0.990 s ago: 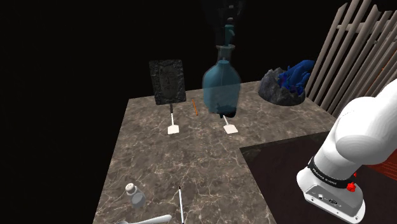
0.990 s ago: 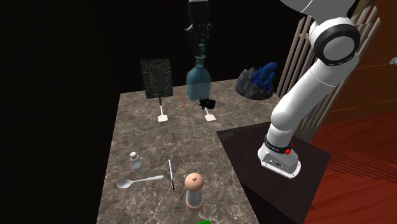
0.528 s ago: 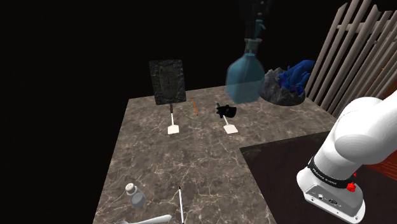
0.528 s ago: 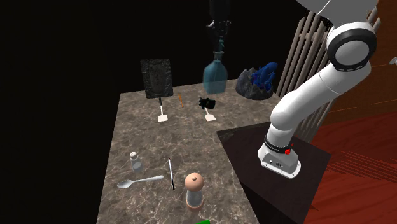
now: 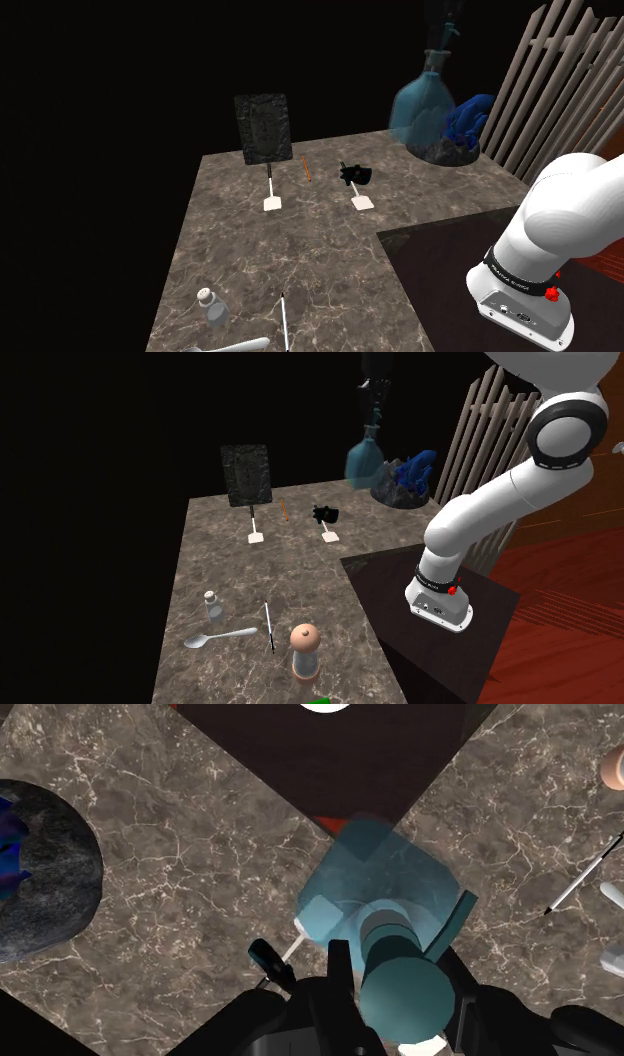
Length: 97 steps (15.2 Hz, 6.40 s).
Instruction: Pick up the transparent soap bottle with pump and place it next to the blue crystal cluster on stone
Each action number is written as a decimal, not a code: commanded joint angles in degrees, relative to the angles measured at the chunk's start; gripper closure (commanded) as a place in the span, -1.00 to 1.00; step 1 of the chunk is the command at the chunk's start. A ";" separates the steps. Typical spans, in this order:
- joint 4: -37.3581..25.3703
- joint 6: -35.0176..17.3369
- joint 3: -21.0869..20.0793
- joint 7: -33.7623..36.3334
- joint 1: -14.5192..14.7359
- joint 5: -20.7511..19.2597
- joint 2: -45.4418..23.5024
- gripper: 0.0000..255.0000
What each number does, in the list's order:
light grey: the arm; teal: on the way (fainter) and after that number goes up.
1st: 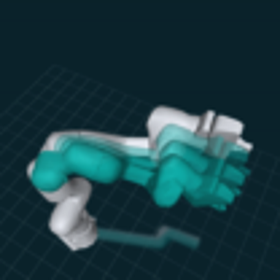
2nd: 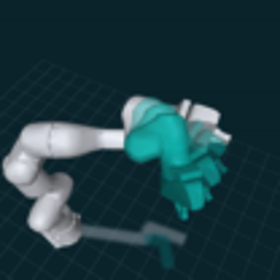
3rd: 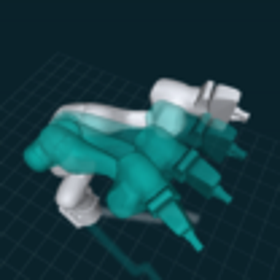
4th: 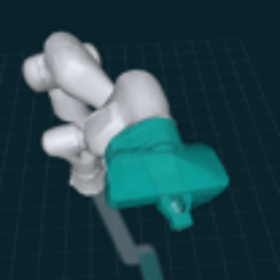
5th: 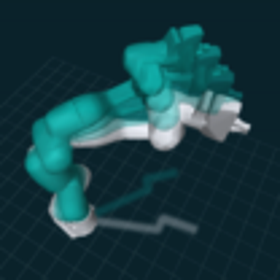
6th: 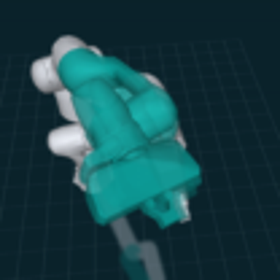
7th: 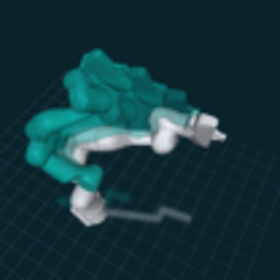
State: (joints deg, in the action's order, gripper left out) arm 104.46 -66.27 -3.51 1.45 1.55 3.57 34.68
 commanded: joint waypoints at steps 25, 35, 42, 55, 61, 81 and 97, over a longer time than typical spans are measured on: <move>-8.12 0.68 33.89 -39.85 -2.55 -21.35 -3.09 1.00; -23.37 -2.16 55.62 -59.86 0.61 -19.58 -18.41 1.00; -27.00 -5.71 67.63 -69.49 1.32 -12.99 -27.76 1.00; -10.75 -15.46 60.66 -62.58 -0.64 -20.21 -17.90 1.00; -4.64 -19.80 59.74 -60.96 -1.59 -21.76 -15.63 1.00; 11.74 -34.54 61.65 -58.43 -2.97 -24.51 -13.35 1.00; 21.51 -47.68 67.63 -59.09 -1.19 -23.99 -17.06 1.00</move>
State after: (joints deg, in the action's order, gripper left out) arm 125.43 -112.78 63.27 -57.28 0.00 -20.69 18.26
